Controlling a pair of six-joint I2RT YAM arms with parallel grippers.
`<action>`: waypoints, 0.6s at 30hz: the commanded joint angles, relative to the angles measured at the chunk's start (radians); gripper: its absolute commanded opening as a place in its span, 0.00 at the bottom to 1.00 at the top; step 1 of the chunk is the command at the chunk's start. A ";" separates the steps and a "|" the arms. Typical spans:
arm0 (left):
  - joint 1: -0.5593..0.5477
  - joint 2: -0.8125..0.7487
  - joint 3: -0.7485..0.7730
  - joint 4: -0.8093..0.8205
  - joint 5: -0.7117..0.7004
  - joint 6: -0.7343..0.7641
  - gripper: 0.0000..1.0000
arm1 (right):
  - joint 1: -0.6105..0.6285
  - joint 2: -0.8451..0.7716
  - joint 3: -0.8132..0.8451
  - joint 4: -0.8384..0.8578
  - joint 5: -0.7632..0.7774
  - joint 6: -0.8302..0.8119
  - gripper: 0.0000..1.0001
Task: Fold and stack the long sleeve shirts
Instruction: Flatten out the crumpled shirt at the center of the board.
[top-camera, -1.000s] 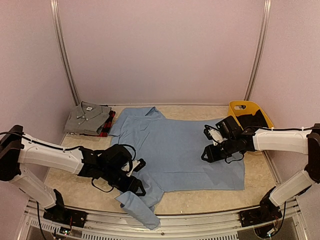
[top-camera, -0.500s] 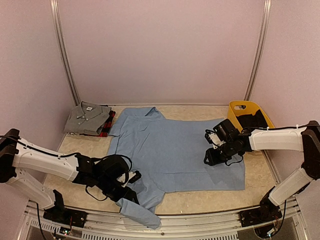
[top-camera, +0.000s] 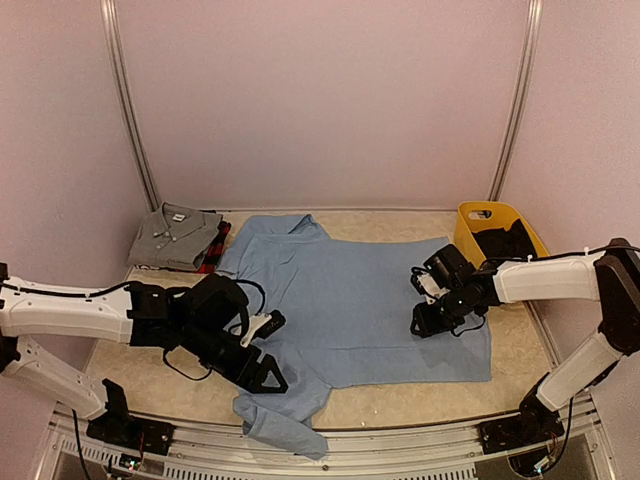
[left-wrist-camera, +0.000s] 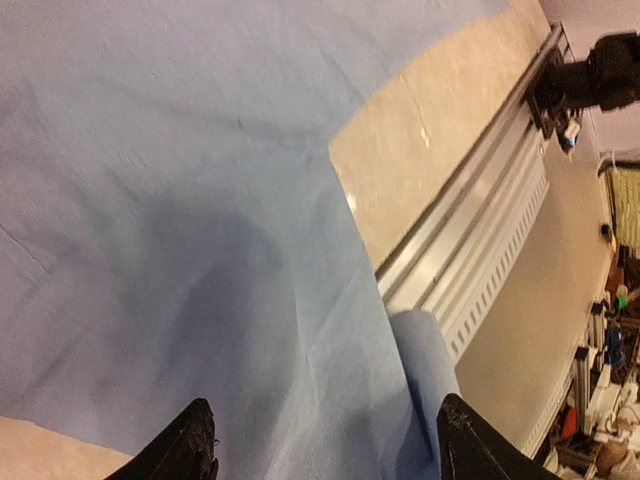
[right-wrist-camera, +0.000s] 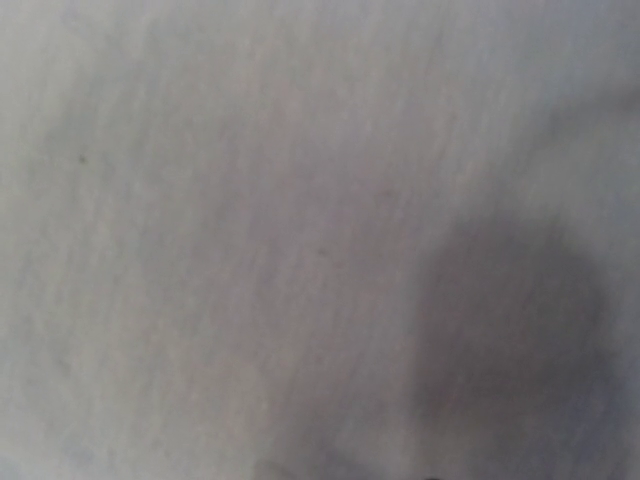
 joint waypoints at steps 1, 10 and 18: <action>0.123 -0.033 0.091 -0.031 -0.187 0.043 0.72 | 0.011 -0.031 0.007 0.004 0.007 -0.009 0.40; 0.289 0.057 0.080 0.108 -0.269 0.061 0.69 | 0.011 -0.055 0.004 0.019 -0.003 -0.010 0.40; 0.346 0.181 -0.009 0.177 -0.284 0.021 0.66 | 0.008 0.033 0.030 0.022 0.096 0.009 0.40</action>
